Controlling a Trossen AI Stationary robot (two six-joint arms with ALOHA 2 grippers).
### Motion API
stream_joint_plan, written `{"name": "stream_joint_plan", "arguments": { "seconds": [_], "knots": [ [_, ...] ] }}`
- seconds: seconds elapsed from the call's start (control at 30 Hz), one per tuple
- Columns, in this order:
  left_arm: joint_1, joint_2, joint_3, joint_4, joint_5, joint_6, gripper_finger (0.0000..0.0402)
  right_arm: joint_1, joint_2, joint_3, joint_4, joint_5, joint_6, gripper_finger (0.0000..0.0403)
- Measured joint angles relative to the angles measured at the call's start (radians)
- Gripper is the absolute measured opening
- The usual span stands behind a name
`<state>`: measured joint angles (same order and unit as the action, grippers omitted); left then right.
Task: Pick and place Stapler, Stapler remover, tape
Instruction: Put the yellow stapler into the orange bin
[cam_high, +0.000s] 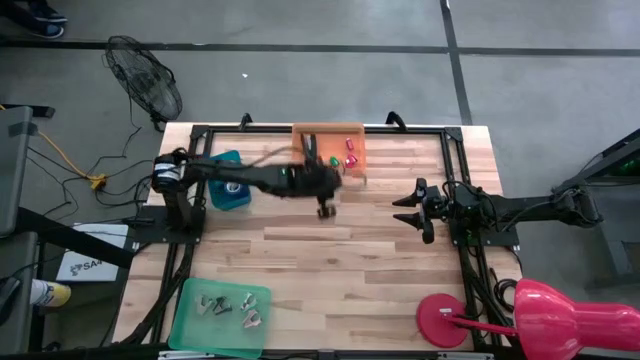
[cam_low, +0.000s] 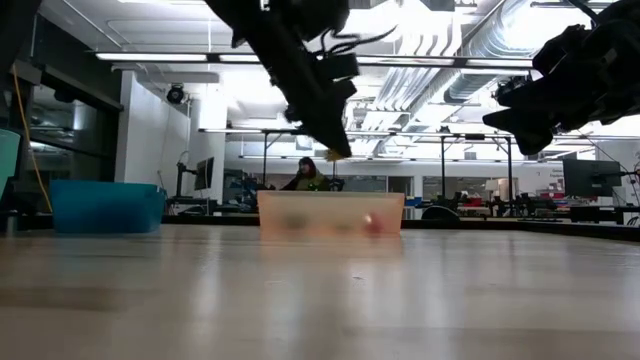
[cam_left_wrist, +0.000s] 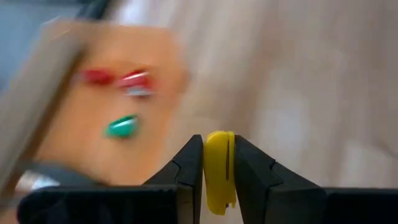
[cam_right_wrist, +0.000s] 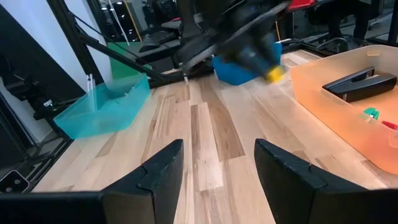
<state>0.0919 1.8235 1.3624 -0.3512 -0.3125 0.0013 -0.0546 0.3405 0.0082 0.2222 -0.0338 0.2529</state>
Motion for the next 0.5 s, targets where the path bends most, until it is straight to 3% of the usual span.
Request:
{"name": "stream_joint_plan", "arguments": {
  "seconds": [0.23, 0.5],
  "knots": [
    [0.175, -0.018, 0.028, 0.027, 0.028, -0.229, 0.0057, 0.0, 0.0, 0.0, -0.001, 0.0, 0.0, 0.0189],
    [0.31, -0.015, 0.067, 0.182, 0.094, -0.269, 0.0058, 0.0, 0.0, 0.0, -0.001, 0.0, 0.0, 0.0189]
  ]
}}
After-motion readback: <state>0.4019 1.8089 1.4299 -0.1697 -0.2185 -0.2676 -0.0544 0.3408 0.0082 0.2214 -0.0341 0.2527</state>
